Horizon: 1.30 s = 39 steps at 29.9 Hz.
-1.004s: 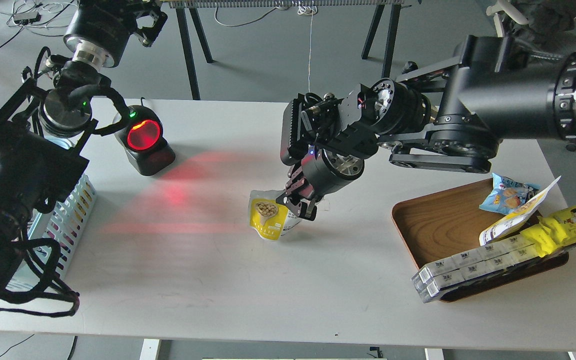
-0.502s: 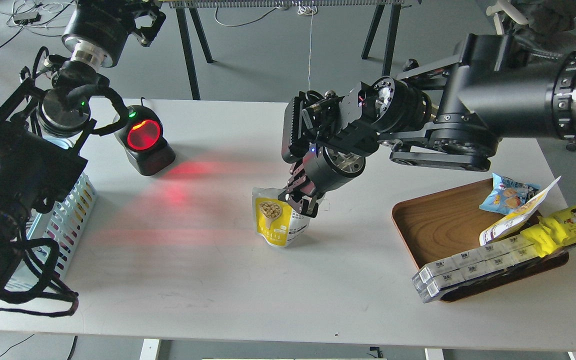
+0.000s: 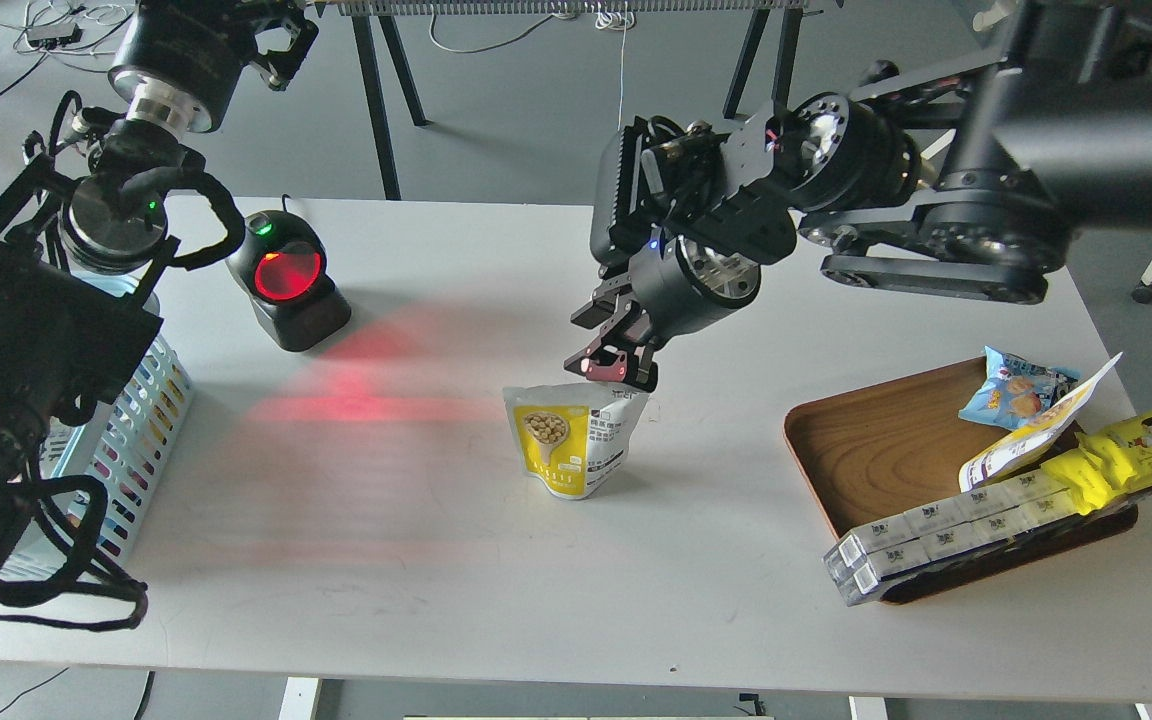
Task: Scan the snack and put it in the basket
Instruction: 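Open the right gripper and withdraw the right arm upward, then reach the left gripper to the yellow snack bag and grasp it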
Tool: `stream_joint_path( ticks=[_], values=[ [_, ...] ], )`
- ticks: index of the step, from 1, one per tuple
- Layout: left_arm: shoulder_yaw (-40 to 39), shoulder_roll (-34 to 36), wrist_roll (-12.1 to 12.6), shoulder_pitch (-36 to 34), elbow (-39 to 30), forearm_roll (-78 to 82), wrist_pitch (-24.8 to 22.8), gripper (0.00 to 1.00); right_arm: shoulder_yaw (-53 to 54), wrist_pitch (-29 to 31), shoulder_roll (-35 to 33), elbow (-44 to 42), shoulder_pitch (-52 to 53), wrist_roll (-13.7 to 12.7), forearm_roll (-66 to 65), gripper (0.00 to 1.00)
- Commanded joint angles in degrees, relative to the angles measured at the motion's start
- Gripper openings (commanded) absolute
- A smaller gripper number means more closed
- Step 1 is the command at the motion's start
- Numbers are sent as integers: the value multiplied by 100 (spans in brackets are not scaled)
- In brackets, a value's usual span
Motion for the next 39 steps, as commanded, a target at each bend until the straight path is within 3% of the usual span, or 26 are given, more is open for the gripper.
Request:
stream_joint_path(
  ticks=[1,7,12,18,24,32,39],
  values=[
    [6,43,2,-1,-8,1,-1,100,58,26,-784,656,168,0,432,51],
    [15,61,19,-10,-52,1,34,100,67,62,-2006,1159,301,0,1461,67],
    [41,61,54,-10,-60,27,52,100,523,105,-2964,1089,143,0,2119,94],
    [665,174,10,-115,-87,80,201,100,1349,553,-3422,335,-620,0,3639,96],
    [1077,798,46,-326,-411,281,123,100,2560,896,-3265,-1265,-1789,0,4844,96],
    [1518,1466,63,-326,-921,1317,-173,100,4336,958,-2668,-2566,-3055,0,5978,97],
    [1509,2038,63,-405,-2080,2828,-173,99,5129,1010,-1763,-4033,-3592,0,7375,97]
  ],
)
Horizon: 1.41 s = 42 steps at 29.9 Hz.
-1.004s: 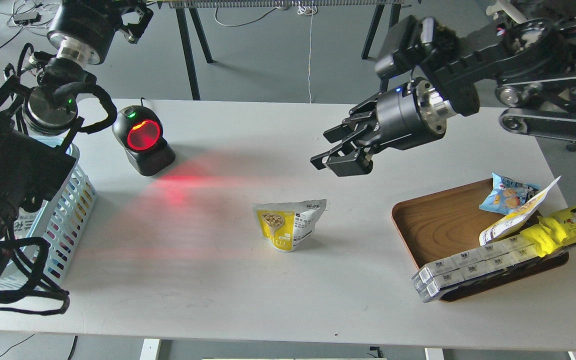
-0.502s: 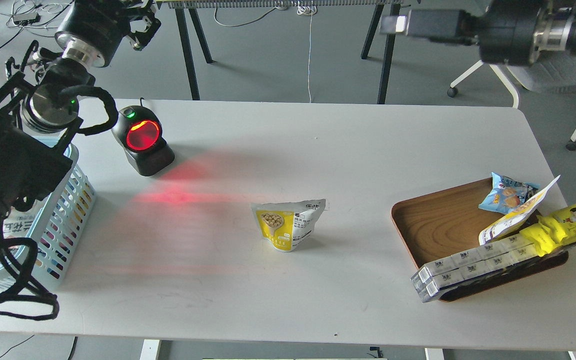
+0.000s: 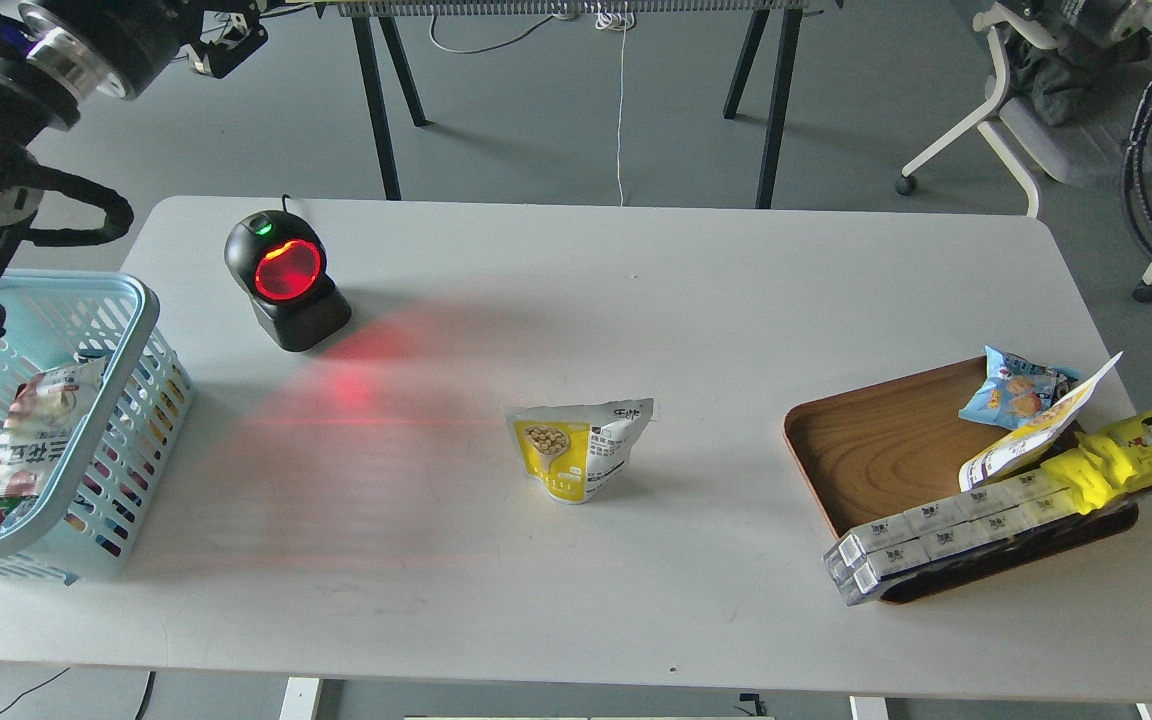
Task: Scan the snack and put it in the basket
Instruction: 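Reach the left gripper to the yellow snack bag and grasp it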
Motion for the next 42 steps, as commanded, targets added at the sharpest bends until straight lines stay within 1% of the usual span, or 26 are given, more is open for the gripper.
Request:
stream_joint_path(
  ticks=[1,3,6,7,8,10,12,15,19,20,21,22,26,28,30,32,34,38,42],
  values=[
    [-8,192,-41,-109,-591,992,2,99,357,117,527,-821,-218,1,780,97],
    [-34,271,-67,-136,-942,1554,2,99,533,293,765,-1208,-323,1,1176,97],
    [-34,473,-68,-145,-1749,2258,2,99,840,434,932,-1543,-429,1,1642,97],
    [-17,552,-59,-153,-2109,2513,2,99,963,452,941,-1578,-473,1,1739,97],
    [-8,631,-50,-153,-2469,2793,2,99,1095,452,941,-1579,-525,-56,1810,97],
    [-8,763,-41,-136,-3041,3408,2,99,1306,504,941,-1570,-613,-110,1837,97],
    [-8,772,-41,-110,-3525,4102,2,99,1482,574,941,-1570,-727,-119,1837,97],
    [1,720,20,-92,-3992,5008,2,96,1606,689,941,-1570,-851,-127,1837,97],
    [18,492,90,-57,-4292,5993,2,89,1615,707,941,-1552,-895,-119,1837,97],
    [62,430,108,-39,-4344,6230,2,86,1624,707,941,-1544,-913,-110,1846,97],
    [202,395,134,-48,-4441,6563,2,82,1624,715,941,-1544,-921,-101,1837,97],
    [360,420,152,-57,-4563,6897,2,80,1641,724,941,-1544,-948,-101,1846,97],
    [773,482,170,-39,-4994,8102,2,80,1790,786,933,-1544,-1079,-136,1854,97],
    [1019,508,152,-39,-5092,8682,2,80,1913,873,941,-1544,-1220,-162,1898,97],
    [1117,430,143,-48,-5092,9088,2,80,2071,900,941,-1544,-1395,-337,2099,97],
    [1170,342,143,-57,-5092,9413,2,80,2247,935,950,-1535,-1554,-575,2424,97],
    [1275,167,135,-48,-5083,9773,2,80,2405,975,976,-1526,-1703,-707,2724,97],
    [1696,-299,117,-48,-5057,10660,2,80,2564,975,1222,-1552,-1949,-716,2892,98],
    [1969,-493,82,-22,-4969,11130,2,80,2617,975,1389,-1561,-2038,-725,2900,98]
  ],
)
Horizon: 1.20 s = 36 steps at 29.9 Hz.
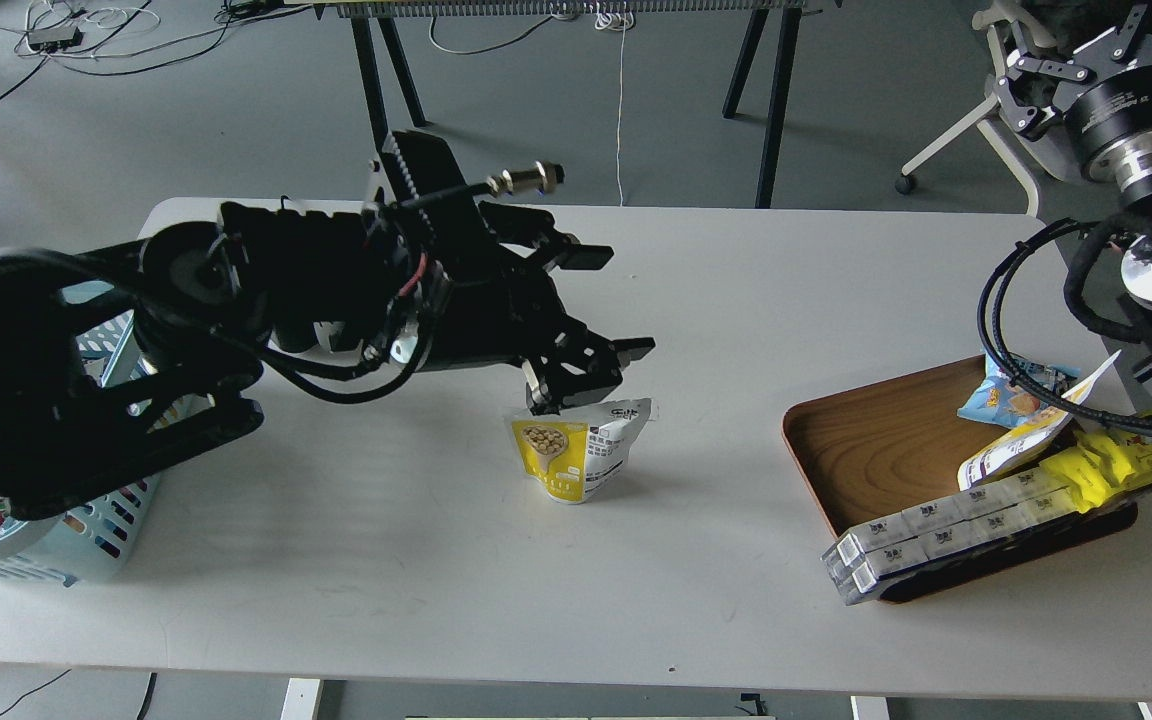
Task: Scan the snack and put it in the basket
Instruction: 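Reach the left gripper to the yellow snack bag and grasp it, then lift the bag with the left gripper past the scanner's red light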
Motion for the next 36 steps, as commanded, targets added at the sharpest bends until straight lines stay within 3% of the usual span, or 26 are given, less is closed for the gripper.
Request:
stream_joint_path(
  ticks=[1,7,14,18,21,29,36],
  values=[
    [213,-147,-21,21,63,283,-1,80,54,0,166,-10,-52,-8,25,98],
    [539,-235,-12,21,98,283,-1,80,467,0,491,-28,-122,-236,25,98],
    [803,-235,-162,38,213,283,-1,80,484,0,677,16,-219,-254,25,98],
    [820,-226,-162,152,511,283,-1,74,476,0,677,34,-192,-254,25,98],
    [829,-252,-162,161,713,283,-1,61,476,0,668,34,-192,-254,25,98],
    [847,-191,-162,293,767,283,-1,8,484,0,633,34,-183,-254,25,98],
    [838,-191,-179,267,749,283,-1,2,476,0,633,34,-183,-254,17,98]
  ],
)
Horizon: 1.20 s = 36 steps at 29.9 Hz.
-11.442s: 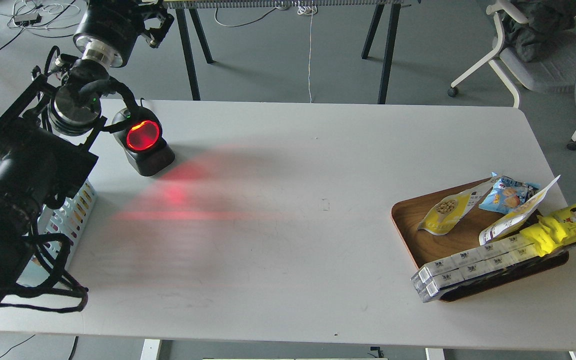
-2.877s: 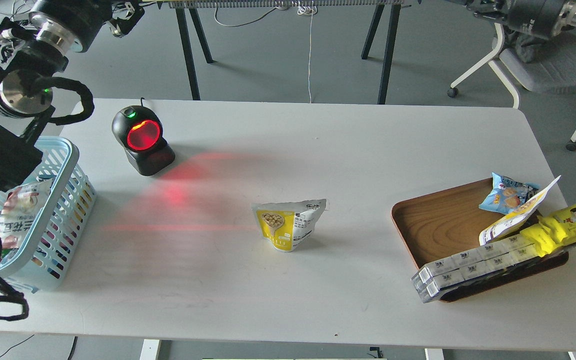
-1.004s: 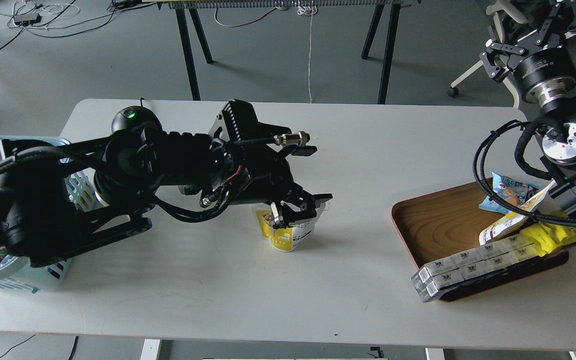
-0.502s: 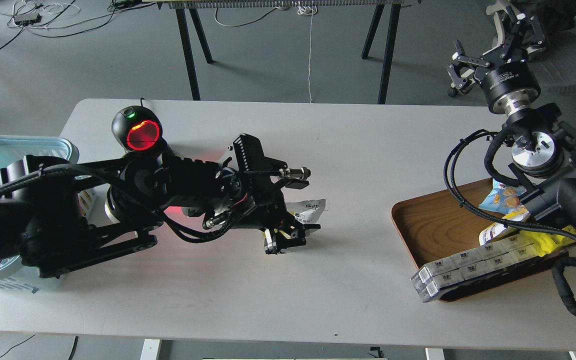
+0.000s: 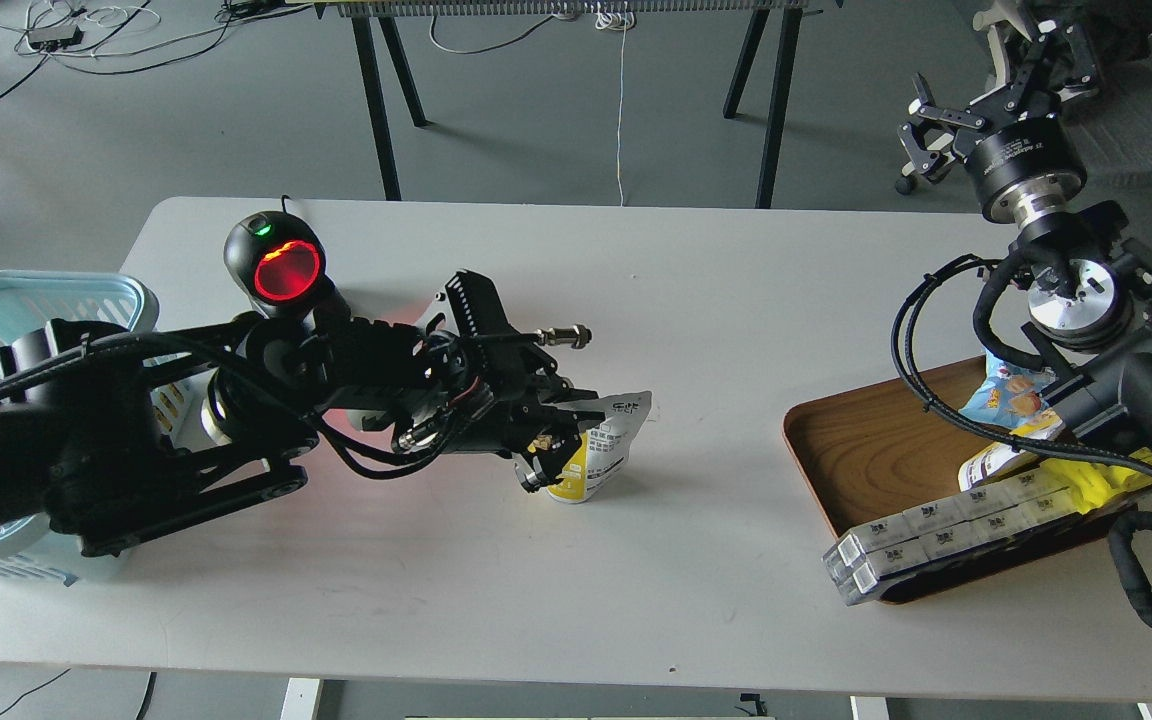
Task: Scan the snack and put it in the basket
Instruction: 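Lift the bag with the left gripper past the scanner's red light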
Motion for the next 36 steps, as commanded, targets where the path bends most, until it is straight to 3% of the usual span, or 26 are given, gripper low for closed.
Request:
stream_joint_path(
  ticks=[1,6,14,23,36],
  values=[
    [-15,1,-2,-9,-3,-1,0,2,-1,0,2,-1,11,1,-9,98],
    [-51,28,-72,-18,-47,-1,0,1,8,0,-6,-10,29,1,-9,98],
    [-648,651,-432,-53,-468,-1,0,1,17,0,-68,-10,46,1,-9,98],
    [-1079,1556,-960,-18,-460,-1,0,1,17,0,-94,-10,81,1,-9,98],
    [-1070,1759,-986,-9,462,-1,0,1,17,0,-94,-10,117,1,-9,98]
  ],
)
